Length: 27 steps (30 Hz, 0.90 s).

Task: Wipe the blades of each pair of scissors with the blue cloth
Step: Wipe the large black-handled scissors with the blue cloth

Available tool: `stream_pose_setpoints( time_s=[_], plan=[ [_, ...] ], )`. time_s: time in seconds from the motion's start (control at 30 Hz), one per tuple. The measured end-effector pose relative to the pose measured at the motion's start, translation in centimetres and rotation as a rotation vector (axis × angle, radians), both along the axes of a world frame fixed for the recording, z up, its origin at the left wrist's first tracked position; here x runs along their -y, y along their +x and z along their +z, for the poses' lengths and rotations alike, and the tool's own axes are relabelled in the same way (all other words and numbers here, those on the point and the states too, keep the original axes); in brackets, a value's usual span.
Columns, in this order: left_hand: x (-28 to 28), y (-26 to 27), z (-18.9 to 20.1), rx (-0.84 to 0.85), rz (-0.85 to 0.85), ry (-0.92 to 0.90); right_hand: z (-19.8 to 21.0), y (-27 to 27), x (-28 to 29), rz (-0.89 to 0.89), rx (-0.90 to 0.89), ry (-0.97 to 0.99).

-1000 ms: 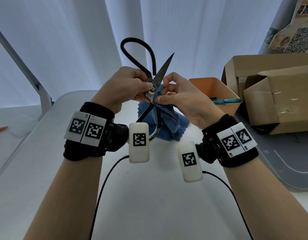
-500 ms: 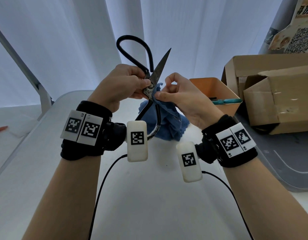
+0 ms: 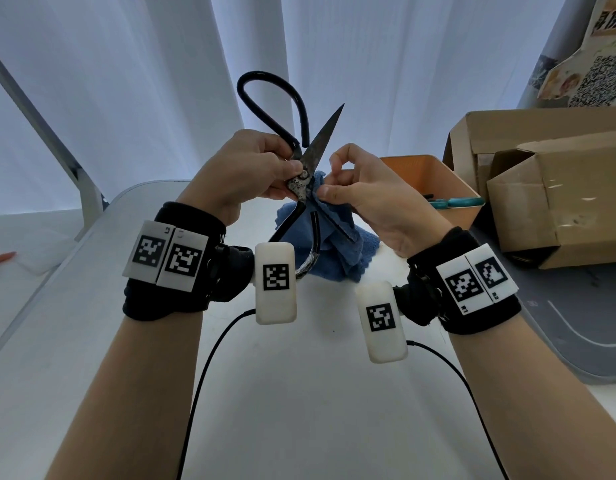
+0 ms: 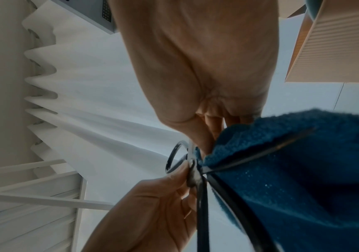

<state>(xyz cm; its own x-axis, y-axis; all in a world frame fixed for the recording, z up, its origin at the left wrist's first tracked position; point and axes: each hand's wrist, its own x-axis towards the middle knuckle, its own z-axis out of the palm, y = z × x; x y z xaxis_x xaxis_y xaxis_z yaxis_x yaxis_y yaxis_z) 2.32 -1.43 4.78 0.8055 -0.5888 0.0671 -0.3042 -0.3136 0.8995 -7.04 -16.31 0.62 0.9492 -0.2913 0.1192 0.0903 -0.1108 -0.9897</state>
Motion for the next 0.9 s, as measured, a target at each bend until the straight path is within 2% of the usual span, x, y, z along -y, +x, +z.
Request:
stream_pose_setpoints(
  time_s=[0.5,0.7,0.9],
  plan=[
    [-0.04,-0.03,-0.08,0.008,-0.003,0.016,-0.07,0.06,-0.62,-0.034,-0.001,-0.052],
    [0.1,-0.16,0.02,0.002,-0.018,0.007,-0.22,0.17,-0.92,0.016,0.022,-0.017],
    [-0.24,-0.18,0.2,-0.015,-0.03,0.001,-0.32,0.28,-0.6,-0.031,0.028,-0.002]
  ],
)
